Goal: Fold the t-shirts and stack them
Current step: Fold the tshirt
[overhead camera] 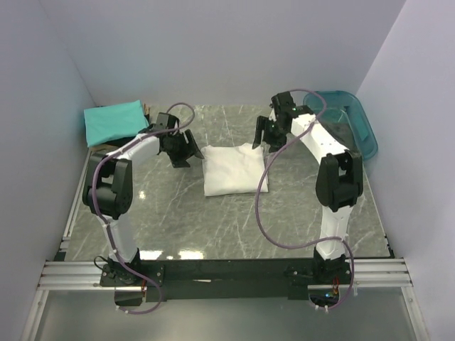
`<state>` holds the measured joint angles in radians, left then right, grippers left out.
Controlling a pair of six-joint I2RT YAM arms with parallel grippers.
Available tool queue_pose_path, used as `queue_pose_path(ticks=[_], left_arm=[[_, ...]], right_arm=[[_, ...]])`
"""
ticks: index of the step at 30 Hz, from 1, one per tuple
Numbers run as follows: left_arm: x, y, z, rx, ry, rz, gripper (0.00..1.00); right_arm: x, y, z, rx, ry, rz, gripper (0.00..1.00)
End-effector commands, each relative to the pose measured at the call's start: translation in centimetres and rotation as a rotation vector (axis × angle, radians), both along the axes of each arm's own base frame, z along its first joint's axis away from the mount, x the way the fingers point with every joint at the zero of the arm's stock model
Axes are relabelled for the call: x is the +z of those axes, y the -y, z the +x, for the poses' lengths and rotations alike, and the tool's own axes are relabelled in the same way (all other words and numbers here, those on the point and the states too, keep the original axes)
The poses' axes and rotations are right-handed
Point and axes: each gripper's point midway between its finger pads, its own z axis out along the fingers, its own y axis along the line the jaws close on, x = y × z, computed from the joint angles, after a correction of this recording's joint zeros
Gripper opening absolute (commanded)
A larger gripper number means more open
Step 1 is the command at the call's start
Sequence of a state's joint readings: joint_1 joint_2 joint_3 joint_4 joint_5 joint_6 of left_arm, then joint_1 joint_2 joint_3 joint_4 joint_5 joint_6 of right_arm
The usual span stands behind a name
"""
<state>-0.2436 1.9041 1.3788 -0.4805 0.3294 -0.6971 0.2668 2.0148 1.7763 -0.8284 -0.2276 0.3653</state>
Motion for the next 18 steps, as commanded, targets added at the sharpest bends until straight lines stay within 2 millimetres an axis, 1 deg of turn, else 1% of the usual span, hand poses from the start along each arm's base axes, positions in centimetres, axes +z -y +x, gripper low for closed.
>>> queue_pose_path(ticks=[1,2,3,4,5,6,10,12,13,16,18], left_arm=[[2.9,1.6,0.0,-0.073,0.126,-0.099,0.72],[2.8,1.7,-0.1,-0.077,0.13,-0.109,0.72],[2.4,1.7,-0.8,-0.082,0.123,-0.119,0.72],[2.6,2.1,-0.7,-0.094,0.14,-0.143,0.72],[2.5,2.2,-0.9,-0.097,0.139,-0.155,0.72],[2.0,2.3,-1.4,-0.102,0.127,-0.163,0.73],[1.1,2.6,-2.0,-0.121,0.124,-0.183,0.73],[0.7,2.5,-2.1,-0.123,0.122,-0.179,0.73],[0.6,2.5,-2.0,-0.126,0.126,-0.178,0.73],[-0.1,2.6,-1.8,-0.127,0.119,-0.173,0.74],[-0.6,2.5,-1.4,-0.122,0.119,-0.17,0.74]], right_arm=[[2.6,-2.9,-2.0,0.097,0.082,0.059,0.74],[2.4,-3.3,-2.4,0.105,0.08,0.061,0.74],[2.1,-3.6,-2.9,0.113,0.072,0.063,0.73],[1.3,-4.1,-3.9,0.126,0.049,0.065,0.74],[1.2,-4.5,-4.2,0.134,0.047,0.072,0.74],[0.8,-4.7,-4.6,0.136,0.033,0.077,0.74],[-1.5,-5.3,-6.3,0.133,-0.057,0.09,0.73],[-2.2,-5.5,-6.8,0.131,-0.082,0.094,0.73],[-3.0,-5.4,-7.0,0.122,-0.104,0.091,0.73],[-4.1,-5.5,-7.4,0.123,-0.13,0.092,0.73],[-4.5,-5.5,-7.5,0.122,-0.138,0.093,0.73]])
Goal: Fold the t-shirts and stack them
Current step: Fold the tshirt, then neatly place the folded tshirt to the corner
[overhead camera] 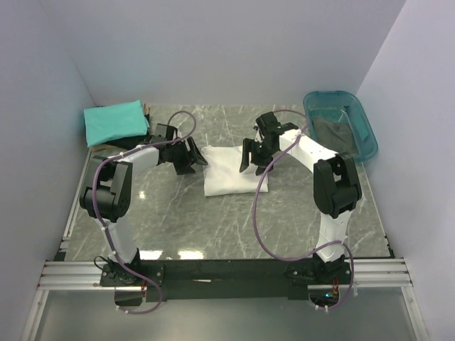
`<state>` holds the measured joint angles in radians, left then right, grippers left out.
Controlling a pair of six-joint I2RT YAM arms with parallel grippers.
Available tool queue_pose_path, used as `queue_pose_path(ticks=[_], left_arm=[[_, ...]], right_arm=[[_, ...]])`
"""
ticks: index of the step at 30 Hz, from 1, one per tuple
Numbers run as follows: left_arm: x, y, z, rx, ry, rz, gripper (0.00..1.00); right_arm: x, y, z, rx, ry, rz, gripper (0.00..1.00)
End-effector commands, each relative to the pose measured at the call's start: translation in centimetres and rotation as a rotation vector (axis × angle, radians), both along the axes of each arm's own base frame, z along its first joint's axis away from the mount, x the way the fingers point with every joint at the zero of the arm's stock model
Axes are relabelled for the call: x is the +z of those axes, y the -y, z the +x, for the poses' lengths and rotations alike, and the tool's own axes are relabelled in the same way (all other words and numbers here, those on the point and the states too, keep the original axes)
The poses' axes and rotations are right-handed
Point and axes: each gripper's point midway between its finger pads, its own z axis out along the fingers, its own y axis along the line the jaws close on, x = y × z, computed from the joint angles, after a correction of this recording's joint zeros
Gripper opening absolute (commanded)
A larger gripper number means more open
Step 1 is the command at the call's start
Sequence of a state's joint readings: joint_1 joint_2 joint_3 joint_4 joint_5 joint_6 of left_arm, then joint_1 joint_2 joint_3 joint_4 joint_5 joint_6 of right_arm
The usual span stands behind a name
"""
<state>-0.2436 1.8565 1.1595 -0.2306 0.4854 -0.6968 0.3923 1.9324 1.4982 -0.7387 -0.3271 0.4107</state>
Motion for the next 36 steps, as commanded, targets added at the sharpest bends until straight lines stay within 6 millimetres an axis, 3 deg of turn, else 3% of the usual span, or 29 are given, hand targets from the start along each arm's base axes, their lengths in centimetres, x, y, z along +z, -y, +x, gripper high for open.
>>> queue_pose_path(ticks=[1,14,23,33,36], left_arm=[[1.0,0.8,1.3,-0.027,0.077,-0.029,0.74],[-0.5,1.6,4.5,0.005,0.11,-0.054,0.73],[-2.8,0.5,6.4,0.071,0.1,0.027,0.73],[-6.0,2.3,5.5,0.037,0.038,0.029,0.65],[-6.7,2.5,5.2,0.041,0.023,0.036,0.56]], right_arm=[[-0.8,-0.6,0.3,-0.008,-0.008,0.023,0.73],[-1.6,-0.9,0.3,0.017,-0.03,0.019,0.73],[-1.7,-0.8,0.3,0.037,-0.034,0.012,0.73],[-1.7,-1.0,0.6,0.055,-0.038,0.013,0.73],[-1.7,-1.2,0.7,0.059,-0.041,0.016,0.73]])
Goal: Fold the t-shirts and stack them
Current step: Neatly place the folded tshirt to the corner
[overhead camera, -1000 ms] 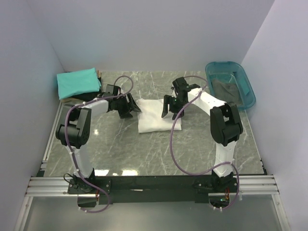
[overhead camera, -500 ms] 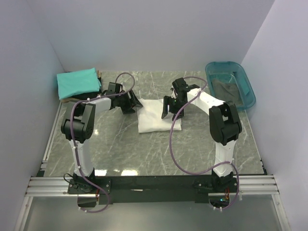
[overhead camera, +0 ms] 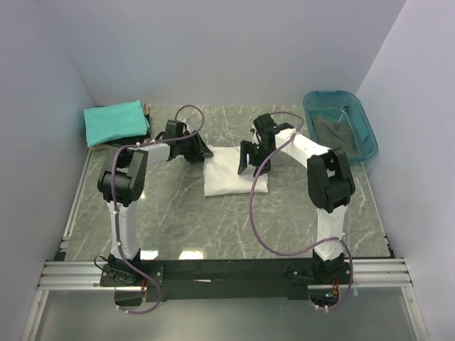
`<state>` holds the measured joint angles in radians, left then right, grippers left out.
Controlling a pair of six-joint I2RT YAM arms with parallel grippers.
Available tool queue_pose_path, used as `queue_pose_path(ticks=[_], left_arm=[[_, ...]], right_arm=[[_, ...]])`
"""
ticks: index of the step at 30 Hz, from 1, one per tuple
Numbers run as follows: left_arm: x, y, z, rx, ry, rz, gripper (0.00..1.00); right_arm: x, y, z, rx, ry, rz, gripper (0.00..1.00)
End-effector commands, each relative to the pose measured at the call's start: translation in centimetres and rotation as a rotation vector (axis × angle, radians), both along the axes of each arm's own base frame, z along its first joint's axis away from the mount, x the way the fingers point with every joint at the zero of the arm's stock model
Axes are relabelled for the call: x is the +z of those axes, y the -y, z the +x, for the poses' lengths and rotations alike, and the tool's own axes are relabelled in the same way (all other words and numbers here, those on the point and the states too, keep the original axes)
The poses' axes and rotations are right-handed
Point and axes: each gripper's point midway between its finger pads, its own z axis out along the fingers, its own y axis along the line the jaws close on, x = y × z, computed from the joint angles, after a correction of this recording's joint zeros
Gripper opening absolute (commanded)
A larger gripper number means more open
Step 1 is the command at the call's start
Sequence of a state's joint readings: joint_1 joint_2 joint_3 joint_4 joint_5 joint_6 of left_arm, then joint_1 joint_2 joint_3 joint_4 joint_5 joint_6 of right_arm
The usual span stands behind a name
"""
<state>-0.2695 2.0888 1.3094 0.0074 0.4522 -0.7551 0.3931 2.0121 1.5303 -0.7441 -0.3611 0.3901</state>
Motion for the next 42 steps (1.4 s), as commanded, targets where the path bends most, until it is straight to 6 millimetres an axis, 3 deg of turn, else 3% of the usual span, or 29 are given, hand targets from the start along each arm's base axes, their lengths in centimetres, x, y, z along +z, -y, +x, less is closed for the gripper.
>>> queue_pose_path(ticks=[1,3,7,9,13,15,21,24,30,37,42], left_arm=[[-4.5,-0.3,-1.9,0.009,-0.106,0.078,0.48],[-4.7,-0.3,-1.9,0.008,-0.107,0.087,0.38],[-5.1,-0.5,-1.5,0.011,-0.111,0.112,0.08],[-5.2,-0.5,-1.4,0.012,-0.116,0.122,0.01],[-4.3,-0.7,-0.6,0.015,-0.098,0.153,0.0],[-4.0,-1.8,-0.5,0.021,-0.099,0.219,0.0],[0.6,-4.3,1.7,0.035,0.015,0.373,0.0],[2.2,-5.5,1.8,0.027,0.03,0.428,0.0],[5.4,-8.3,3.1,0.01,0.077,0.548,0.0],[8.5,-11.5,4.8,0.022,0.116,0.66,0.0],[10.8,-14.1,5.9,0.056,0.137,0.746,0.0]], right_arm=[[0.4,-0.6,0.7,0.028,0.012,0.012,0.73],[0.4,-0.6,0.7,0.027,0.011,0.014,0.73],[0.6,-0.7,0.9,0.031,0.015,0.018,0.73],[0.5,-0.8,0.9,0.035,0.015,0.017,0.73],[0.5,-0.8,1.1,0.038,0.011,0.014,0.73],[0.6,-0.8,1.2,0.038,0.015,0.012,0.73],[1.6,-0.3,1.8,0.026,0.033,0.004,0.73],[2.2,0.0,2.2,0.018,0.043,-0.003,0.73],[4.2,1.3,2.7,-0.011,0.06,-0.05,0.73],[8.0,2.2,4.1,-0.042,0.126,-0.064,0.73],[9.2,2.5,5.0,-0.045,0.137,-0.046,0.73]])
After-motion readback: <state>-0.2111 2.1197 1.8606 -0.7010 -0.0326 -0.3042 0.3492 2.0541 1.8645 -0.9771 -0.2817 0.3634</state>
